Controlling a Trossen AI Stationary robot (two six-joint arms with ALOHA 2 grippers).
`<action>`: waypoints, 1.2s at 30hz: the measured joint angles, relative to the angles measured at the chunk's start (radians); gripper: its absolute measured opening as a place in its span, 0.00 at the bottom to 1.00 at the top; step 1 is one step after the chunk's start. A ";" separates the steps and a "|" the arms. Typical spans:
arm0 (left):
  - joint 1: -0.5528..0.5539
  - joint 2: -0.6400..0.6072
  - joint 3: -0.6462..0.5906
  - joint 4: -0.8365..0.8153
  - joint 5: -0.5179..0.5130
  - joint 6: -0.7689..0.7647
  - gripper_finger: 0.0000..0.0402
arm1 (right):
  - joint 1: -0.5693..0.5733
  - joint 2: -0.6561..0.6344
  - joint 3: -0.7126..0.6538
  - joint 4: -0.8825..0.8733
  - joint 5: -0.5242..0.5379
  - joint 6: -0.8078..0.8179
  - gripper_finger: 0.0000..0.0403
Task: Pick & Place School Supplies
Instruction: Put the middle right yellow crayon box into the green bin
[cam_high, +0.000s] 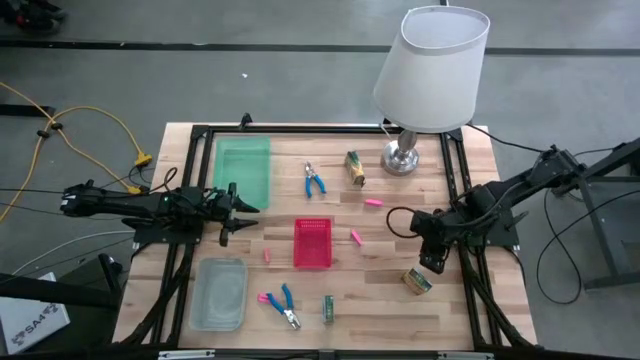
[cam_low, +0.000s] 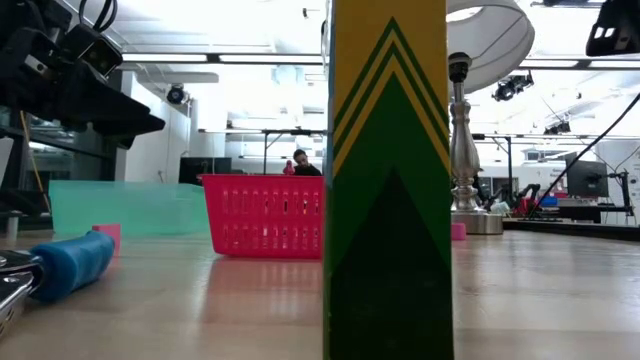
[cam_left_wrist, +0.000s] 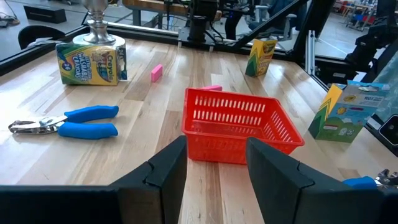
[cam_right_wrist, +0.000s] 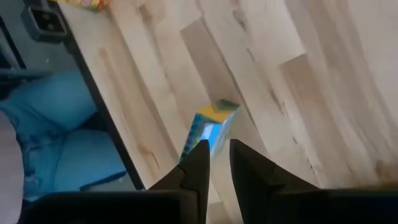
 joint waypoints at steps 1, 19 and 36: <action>0.000 0.000 0.000 0.000 0.000 0.000 0.40 | -0.009 0.000 0.000 0.000 0.000 0.000 0.13; 0.000 0.000 0.000 0.000 0.000 0.000 0.40 | -0.079 0.002 0.060 0.033 -0.057 0.192 0.13; 0.000 0.000 0.000 0.001 0.000 0.000 0.40 | -0.013 0.243 0.275 -0.095 0.142 0.224 0.06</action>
